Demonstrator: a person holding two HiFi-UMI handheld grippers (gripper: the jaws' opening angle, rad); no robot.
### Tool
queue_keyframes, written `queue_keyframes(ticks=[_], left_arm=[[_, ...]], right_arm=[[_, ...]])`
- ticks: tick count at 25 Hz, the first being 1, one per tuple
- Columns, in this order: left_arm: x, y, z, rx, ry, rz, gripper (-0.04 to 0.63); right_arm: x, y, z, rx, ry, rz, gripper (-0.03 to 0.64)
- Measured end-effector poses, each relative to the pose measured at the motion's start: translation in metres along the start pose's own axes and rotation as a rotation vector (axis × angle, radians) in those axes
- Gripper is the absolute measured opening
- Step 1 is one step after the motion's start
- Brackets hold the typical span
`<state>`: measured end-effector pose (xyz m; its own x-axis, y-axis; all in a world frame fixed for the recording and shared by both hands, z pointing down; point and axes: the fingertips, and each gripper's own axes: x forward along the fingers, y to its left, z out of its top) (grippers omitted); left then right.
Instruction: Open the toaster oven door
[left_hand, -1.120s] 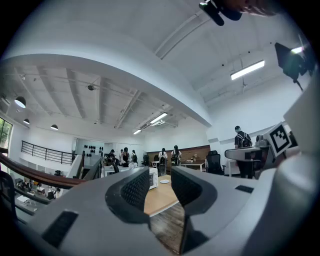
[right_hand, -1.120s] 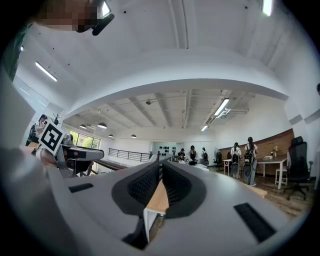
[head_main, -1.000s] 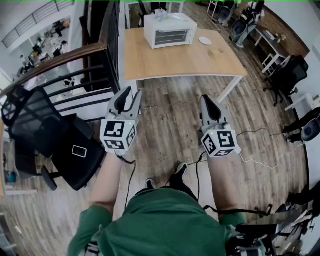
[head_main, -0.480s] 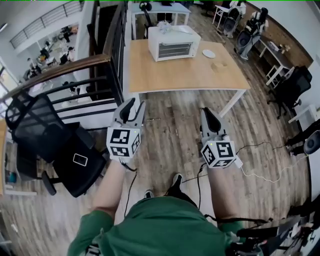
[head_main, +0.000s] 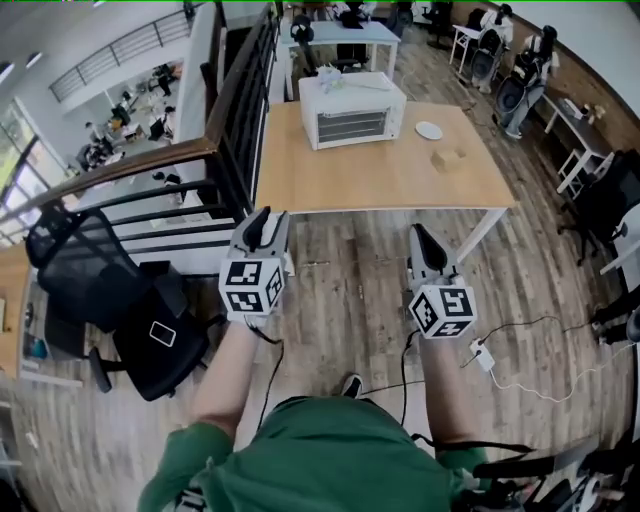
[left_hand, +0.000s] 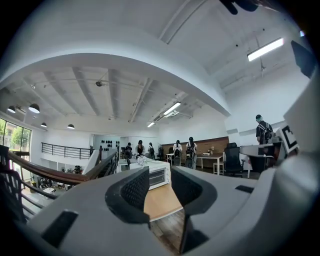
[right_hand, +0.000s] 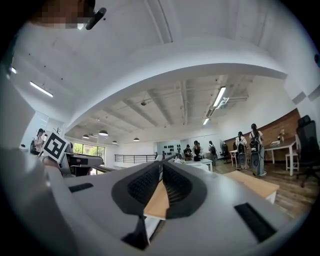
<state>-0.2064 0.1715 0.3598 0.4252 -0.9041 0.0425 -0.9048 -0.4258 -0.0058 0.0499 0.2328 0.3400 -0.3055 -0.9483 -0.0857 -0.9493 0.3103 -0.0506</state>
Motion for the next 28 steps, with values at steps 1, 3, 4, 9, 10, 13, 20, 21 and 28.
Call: queue_keyframes(ticks=[1, 3, 4, 9, 10, 13, 20, 21, 28], left_arm=[[0.006, -0.008, 0.003, 0.013, -0.001, 0.005, 0.147], [0.018, -0.024, 0.009, 0.036, -0.002, 0.012, 0.147], [0.023, -0.031, 0.011, 0.044, -0.001, 0.015, 0.147], [0.042, -0.049, 0.006, 0.063, 0.016, 0.033, 0.147], [0.046, -0.05, 0.006, 0.06, 0.016, 0.038, 0.147], [0.057, -0.049, 0.005, 0.059, 0.021, 0.05, 0.147], [0.088, -0.028, -0.011, 0.044, 0.043, 0.07, 0.147], [0.096, -0.024, -0.01, 0.036, 0.038, 0.068, 0.147], [0.166, 0.0, -0.003, -0.001, -0.002, 0.014, 0.147]], right_arm=[[0.002, -0.01, 0.001, 0.008, -0.003, 0.009, 0.04], [0.006, -0.029, 0.002, 0.019, -0.007, 0.022, 0.04], [0.008, -0.038, 0.002, 0.024, -0.008, 0.028, 0.04], [0.018, -0.065, -0.01, 0.051, 0.004, 0.058, 0.04], [0.021, -0.069, -0.012, 0.05, 0.007, 0.063, 0.04], [0.032, -0.078, -0.016, 0.047, 0.014, 0.07, 0.04], [0.063, -0.09, -0.022, -0.053, 0.032, 0.059, 0.04], [0.069, -0.092, -0.02, -0.072, 0.031, 0.056, 0.04], [0.125, -0.121, -0.017, -0.115, 0.032, 0.004, 0.04]])
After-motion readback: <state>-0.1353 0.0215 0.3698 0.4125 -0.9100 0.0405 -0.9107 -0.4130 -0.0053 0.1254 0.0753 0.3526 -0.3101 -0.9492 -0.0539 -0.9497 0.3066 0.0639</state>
